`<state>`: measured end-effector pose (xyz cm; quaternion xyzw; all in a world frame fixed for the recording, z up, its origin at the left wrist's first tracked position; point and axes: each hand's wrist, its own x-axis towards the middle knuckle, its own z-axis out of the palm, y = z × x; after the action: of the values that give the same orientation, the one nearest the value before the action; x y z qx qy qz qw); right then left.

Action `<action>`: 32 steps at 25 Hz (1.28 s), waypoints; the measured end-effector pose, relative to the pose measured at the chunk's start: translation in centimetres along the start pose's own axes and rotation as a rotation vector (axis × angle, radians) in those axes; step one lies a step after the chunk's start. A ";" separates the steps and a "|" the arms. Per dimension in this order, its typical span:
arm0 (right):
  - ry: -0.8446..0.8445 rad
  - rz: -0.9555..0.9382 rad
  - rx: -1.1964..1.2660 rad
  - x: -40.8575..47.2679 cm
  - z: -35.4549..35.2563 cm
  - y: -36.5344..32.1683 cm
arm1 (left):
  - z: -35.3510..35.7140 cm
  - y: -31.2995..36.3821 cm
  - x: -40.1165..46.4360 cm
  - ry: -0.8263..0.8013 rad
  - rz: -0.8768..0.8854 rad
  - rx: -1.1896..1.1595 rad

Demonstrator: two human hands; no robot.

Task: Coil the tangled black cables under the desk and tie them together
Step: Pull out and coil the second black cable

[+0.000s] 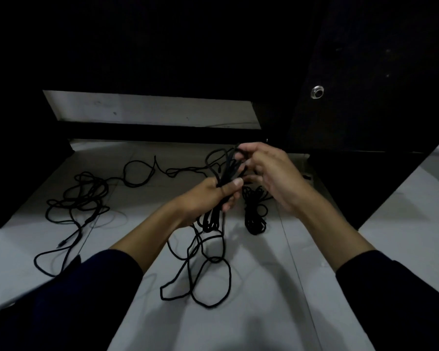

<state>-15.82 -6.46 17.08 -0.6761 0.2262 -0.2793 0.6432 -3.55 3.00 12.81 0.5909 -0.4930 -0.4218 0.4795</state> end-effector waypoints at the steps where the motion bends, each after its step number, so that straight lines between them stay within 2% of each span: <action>1: -0.042 -0.028 -0.064 -0.1 0.0 0.1 | -0.1 -0.2 0.1 0.005 -0.012 -0.035; 3: -0.055 -0.074 -0.230 -0.2 0.2 0.5 | 0.0 -0.3 0.1 -0.017 -0.047 -0.096; 6: 0.135 -0.101 -0.373 0.1 0.4 1.0 | 0.9 0.1 0.0 -0.012 -0.049 -0.058; 9: 0.290 -0.116 -0.418 0.2 0.4 1.0 | 1.4 0.0 0.1 0.025 -0.040 0.054; 12: 0.368 -0.091 -0.473 0.4 0.2 1.4 | 1.8 -0.6 0.1 0.087 0.026 0.280; 15: 0.345 0.031 -0.467 1.1 -0.1 1.6 | 2.1 -0.9 0.0 0.119 0.065 0.409; 18: 0.292 0.105 -0.362 1.5 -0.5 1.5 | 1.9 -0.9 -0.1 0.104 0.089 0.369; 20: 0.230 0.108 -0.408 1.4 -0.9 1.1 | 1.6 -1.0 -0.1 0.138 0.123 0.401; 23: 0.185 0.110 -0.560 1.5 -1.8 1.1 | 1.7 -1.0 0.1 0.229 0.143 0.621; 25: 0.156 0.116 -0.577 1.3 -2.0 1.1 | 2.0 -1.2 0.2 0.271 0.132 0.678; 29: 0.104 0.083 -0.403 1.3 -1.9 0.5 | 2.6 -1.4 0.3 0.260 0.166 0.319; 32: 0.148 0.097 -0.466 1.5 -2.4 0.6 | 2.8 -1.0 0.4 0.292 0.146 0.039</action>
<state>-16.28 -9.32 16.61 -0.7724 0.3631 -0.2371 0.4641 -6.08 2.27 11.30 0.6178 -0.4679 -0.2856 0.5638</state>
